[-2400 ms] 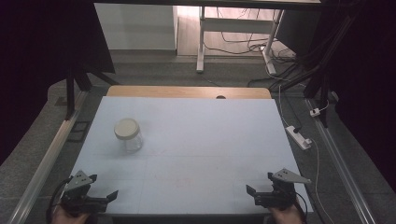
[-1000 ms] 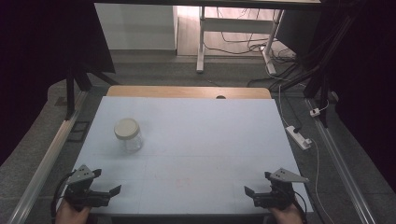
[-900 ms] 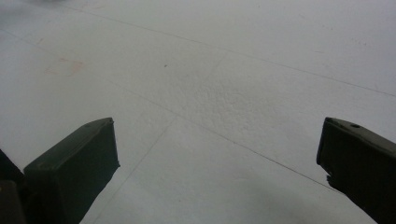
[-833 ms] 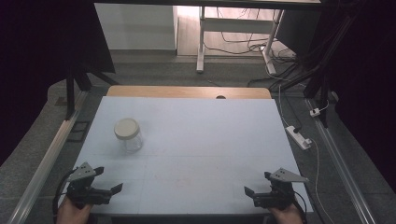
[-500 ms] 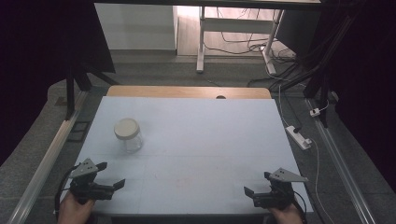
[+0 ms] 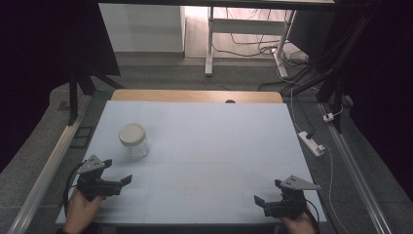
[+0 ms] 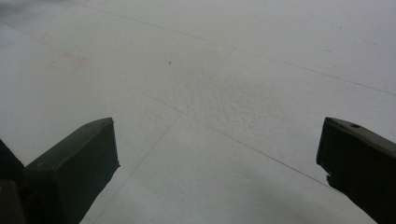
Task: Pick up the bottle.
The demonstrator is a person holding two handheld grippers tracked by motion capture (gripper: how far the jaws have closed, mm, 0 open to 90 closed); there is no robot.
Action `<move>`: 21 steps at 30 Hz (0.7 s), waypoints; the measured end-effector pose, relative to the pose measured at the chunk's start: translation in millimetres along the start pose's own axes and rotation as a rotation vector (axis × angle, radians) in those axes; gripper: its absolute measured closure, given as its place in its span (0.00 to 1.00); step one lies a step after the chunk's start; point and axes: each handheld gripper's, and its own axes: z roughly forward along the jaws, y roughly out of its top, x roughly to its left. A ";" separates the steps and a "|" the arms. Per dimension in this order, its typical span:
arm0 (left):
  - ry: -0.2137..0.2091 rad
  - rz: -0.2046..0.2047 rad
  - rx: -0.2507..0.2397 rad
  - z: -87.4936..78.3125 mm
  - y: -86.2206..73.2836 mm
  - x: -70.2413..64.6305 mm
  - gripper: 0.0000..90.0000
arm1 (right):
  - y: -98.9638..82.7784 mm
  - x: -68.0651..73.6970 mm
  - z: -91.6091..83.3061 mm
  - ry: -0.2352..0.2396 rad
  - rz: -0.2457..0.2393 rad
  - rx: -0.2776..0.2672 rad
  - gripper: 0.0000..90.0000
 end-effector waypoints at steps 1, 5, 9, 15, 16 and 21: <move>0.004 0.001 0.006 1.8 2.0 1.5 0.00 | 0.0 0.0 0.0 0.001 0.000 0.000 0.00; 0.032 0.012 0.021 9.6 9.6 7.3 0.00 | 0.1 -0.1 0.1 0.001 0.001 0.002 0.00; 0.049 0.016 0.024 17.6 16.2 12.9 0.00 | 0.1 -0.1 0.2 0.002 0.002 0.003 0.00; 0.077 0.011 0.033 28.4 26.5 19.7 0.00 | 0.1 -0.1 0.5 0.002 -0.001 0.004 0.00; 0.082 0.009 0.031 30.0 28.0 20.9 0.00 | 0.1 -0.1 0.5 0.002 -0.001 0.004 0.00; 0.071 0.009 0.014 37.4 35.5 28.3 0.00 | 0.1 -0.4 0.4 0.002 0.004 0.004 0.00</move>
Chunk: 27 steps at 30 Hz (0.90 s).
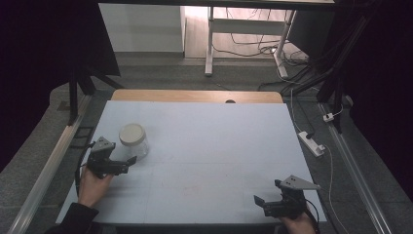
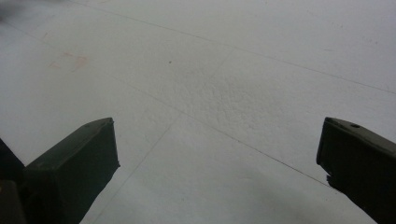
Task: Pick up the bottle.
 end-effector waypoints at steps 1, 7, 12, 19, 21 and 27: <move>-0.002 0.002 -0.001 2.0 1.5 1.4 0.00 | 0.0 -0.1 0.1 0.000 0.000 0.000 0.00; -0.042 0.011 -0.006 16.5 9.0 14.0 0.00 | 0.1 0.1 0.3 -0.001 0.001 0.002 0.00; -0.063 0.013 -0.016 26.8 14.1 18.6 0.00 | 0.1 0.0 0.4 -0.001 0.000 0.003 0.00; -0.051 0.035 -0.005 38.9 19.3 18.8 0.00 | 0.1 -0.3 0.4 0.001 0.003 0.003 0.00; -0.047 0.045 0.003 41.8 20.0 18.3 0.00 | 0.1 -0.3 0.4 0.001 0.003 0.003 0.00; -0.042 0.063 0.014 47.9 19.6 18.3 0.00 | 0.1 -0.3 0.6 0.001 0.004 0.004 0.00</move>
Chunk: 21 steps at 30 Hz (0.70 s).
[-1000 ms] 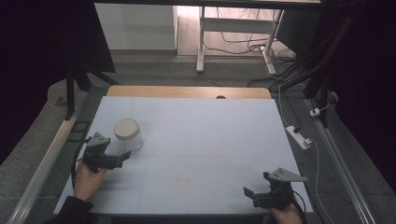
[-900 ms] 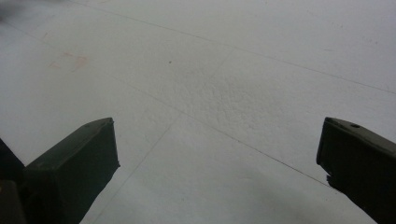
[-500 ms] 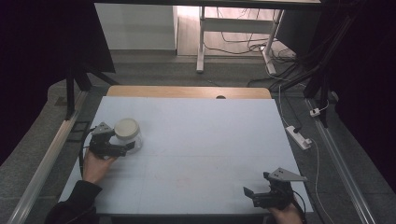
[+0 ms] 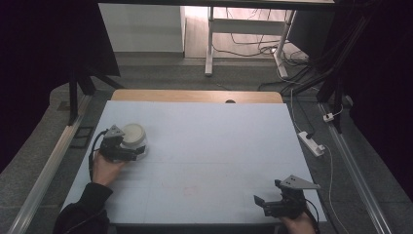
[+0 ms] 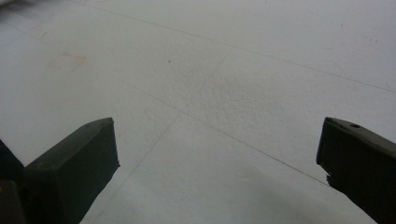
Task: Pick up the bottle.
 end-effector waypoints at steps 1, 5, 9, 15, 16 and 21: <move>0.001 0.003 0.001 0.8 0.2 -0.2 0.00 | 0.0 -0.1 0.0 0.000 0.000 0.000 0.00; 0.019 0.017 -0.003 2.4 1.4 -2.8 0.01 | 0.0 -0.1 -0.1 0.001 -0.001 -0.001 0.00; 0.037 0.012 -0.006 1.3 2.4 -4.5 0.07 | 0.0 -0.1 -0.1 0.002 -0.001 0.000 0.00; 0.038 0.013 -0.005 1.2 2.5 -4.5 0.08 | 0.0 -0.1 0.1 0.000 0.001 0.000 0.00; 0.039 0.013 -0.006 1.2 2.4 -4.6 0.08 | 0.0 -0.2 0.1 0.000 0.000 0.001 0.00; 0.048 0.003 0.005 1.1 3.7 -5.7 0.08 | 0.0 -0.1 0.1 0.000 -0.001 0.000 0.00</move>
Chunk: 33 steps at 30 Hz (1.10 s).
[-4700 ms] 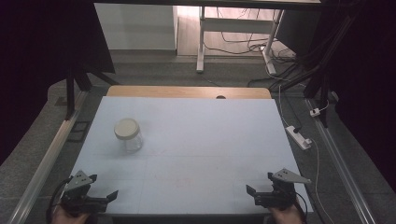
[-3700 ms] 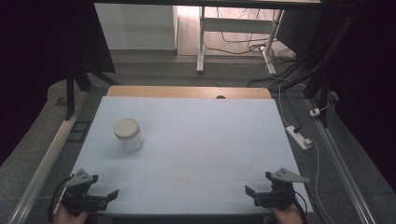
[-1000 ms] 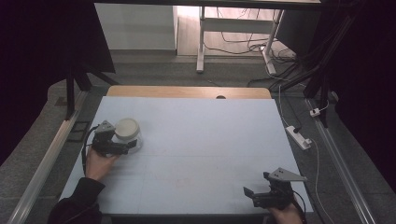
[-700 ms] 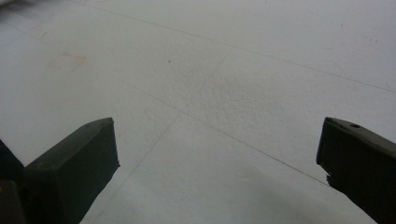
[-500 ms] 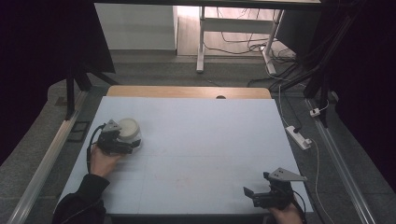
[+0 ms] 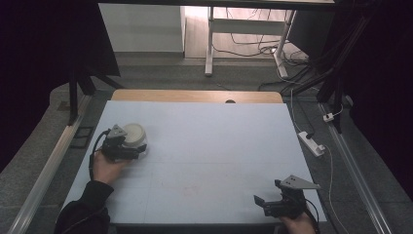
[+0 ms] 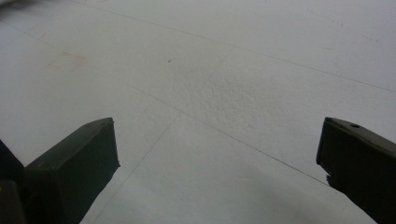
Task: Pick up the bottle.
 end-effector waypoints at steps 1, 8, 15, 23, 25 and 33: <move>0.003 -0.004 0.003 0.0 0.4 -0.4 0.08 | 0.0 0.0 0.0 0.000 0.000 0.000 0.00; 0.001 -0.033 0.008 -2.3 1.3 0.6 0.08 | -0.1 0.2 -0.3 0.001 -0.002 -0.002 0.00; -0.008 -0.023 -0.010 -7.4 6.1 -3.6 0.08 | 0.0 0.2 -0.2 0.001 -0.003 -0.002 0.00; -0.043 0.008 -0.030 -12.5 16.8 -15.6 0.08 | 0.1 0.0 -0.1 0.002 -0.001 -0.002 0.00; -0.055 0.020 -0.033 -12.7 19.5 -19.2 0.08 | 0.2 0.0 0.0 0.002 -0.002 -0.002 0.00; -0.103 0.077 -0.042 -13.5 36.1 -40.1 0.08 | 0.4 -0.5 0.3 0.004 0.000 -0.003 0.00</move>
